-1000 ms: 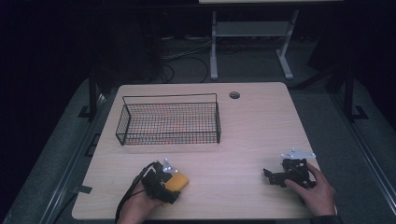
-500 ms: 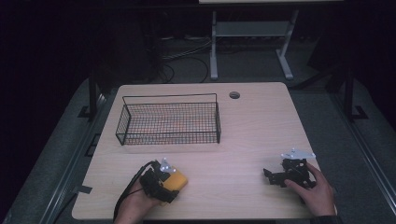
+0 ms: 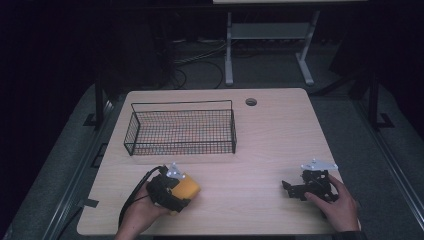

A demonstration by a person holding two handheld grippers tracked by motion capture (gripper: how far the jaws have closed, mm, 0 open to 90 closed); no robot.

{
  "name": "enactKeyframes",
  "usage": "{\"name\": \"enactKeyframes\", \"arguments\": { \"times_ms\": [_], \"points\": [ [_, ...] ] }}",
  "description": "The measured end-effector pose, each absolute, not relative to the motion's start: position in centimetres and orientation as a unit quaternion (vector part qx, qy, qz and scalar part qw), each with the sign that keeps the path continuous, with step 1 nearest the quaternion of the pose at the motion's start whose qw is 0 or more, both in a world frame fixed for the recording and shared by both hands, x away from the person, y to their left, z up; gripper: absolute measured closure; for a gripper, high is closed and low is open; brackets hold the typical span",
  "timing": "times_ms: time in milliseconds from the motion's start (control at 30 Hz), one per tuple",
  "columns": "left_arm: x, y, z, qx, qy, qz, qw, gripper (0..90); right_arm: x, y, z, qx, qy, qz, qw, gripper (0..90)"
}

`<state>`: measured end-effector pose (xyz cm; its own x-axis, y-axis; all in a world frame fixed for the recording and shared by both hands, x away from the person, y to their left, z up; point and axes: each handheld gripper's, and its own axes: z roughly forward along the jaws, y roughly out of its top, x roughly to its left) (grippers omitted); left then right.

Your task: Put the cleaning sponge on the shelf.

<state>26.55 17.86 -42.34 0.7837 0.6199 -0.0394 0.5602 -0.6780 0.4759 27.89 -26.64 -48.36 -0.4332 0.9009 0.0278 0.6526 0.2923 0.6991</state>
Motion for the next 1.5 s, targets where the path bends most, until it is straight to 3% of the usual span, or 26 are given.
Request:
{"name": "enactKeyframes", "arguments": {
  "times_ms": [1500],
  "points": [
    [30.9, 19.1, -36.6, 0.911, 0.303, 0.083, 0.268, 22.1, 27.9, -26.6, -48.4, 0.497, 0.781, 0.326, 0.19, 0.1]
  ]
}}
